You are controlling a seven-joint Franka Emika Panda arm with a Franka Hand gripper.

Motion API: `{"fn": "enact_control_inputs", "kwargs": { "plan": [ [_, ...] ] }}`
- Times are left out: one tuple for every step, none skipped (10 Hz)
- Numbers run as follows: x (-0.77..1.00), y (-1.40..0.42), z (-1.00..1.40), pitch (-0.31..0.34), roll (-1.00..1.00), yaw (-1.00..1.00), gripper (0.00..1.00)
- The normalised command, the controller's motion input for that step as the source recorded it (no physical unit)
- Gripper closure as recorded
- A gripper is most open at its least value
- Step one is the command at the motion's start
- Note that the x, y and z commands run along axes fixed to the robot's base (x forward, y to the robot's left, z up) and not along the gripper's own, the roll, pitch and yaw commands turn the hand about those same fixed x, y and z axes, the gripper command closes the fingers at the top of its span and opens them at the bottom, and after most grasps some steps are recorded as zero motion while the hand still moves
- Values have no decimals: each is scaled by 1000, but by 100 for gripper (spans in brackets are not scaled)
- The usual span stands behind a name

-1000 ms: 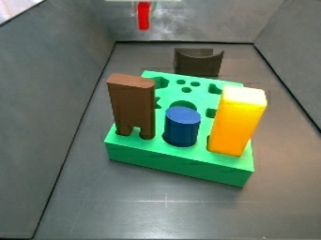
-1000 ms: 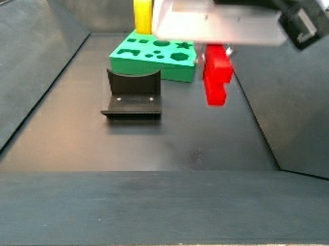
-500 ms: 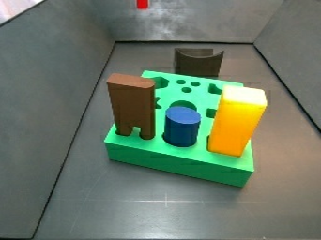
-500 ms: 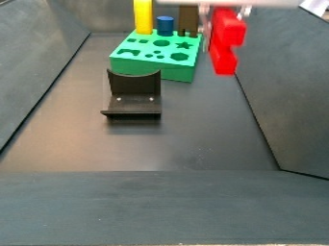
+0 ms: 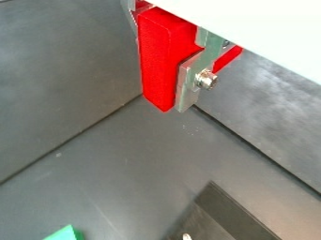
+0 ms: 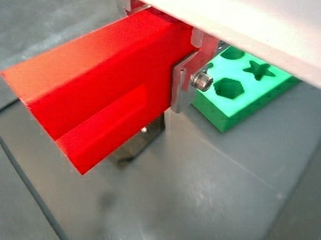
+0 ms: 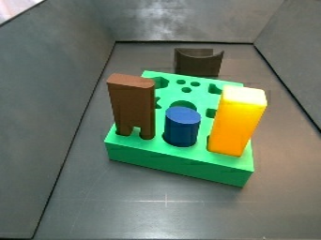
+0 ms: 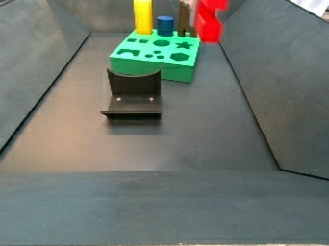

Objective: Pick up the double-square object. Move up. Rotate the double-square object. Place the double-square object on the fixture. Regrasp the double-square object. Move to above the board. Insert the double-square object.
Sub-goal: Place the double-square object on the fixture.

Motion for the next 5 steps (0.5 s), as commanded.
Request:
{"fn": "enact_control_inputs", "kwargs": {
  "plan": [
    [1000,-316,131,55,174,64,100],
    [1000,-283,118,74,151,55,100],
    [1000,-232,94,103,126,49,100],
    [1000,-186,75,122,115,46,100],
    [1000,-134,52,141,121,51,100]
  ]
}}
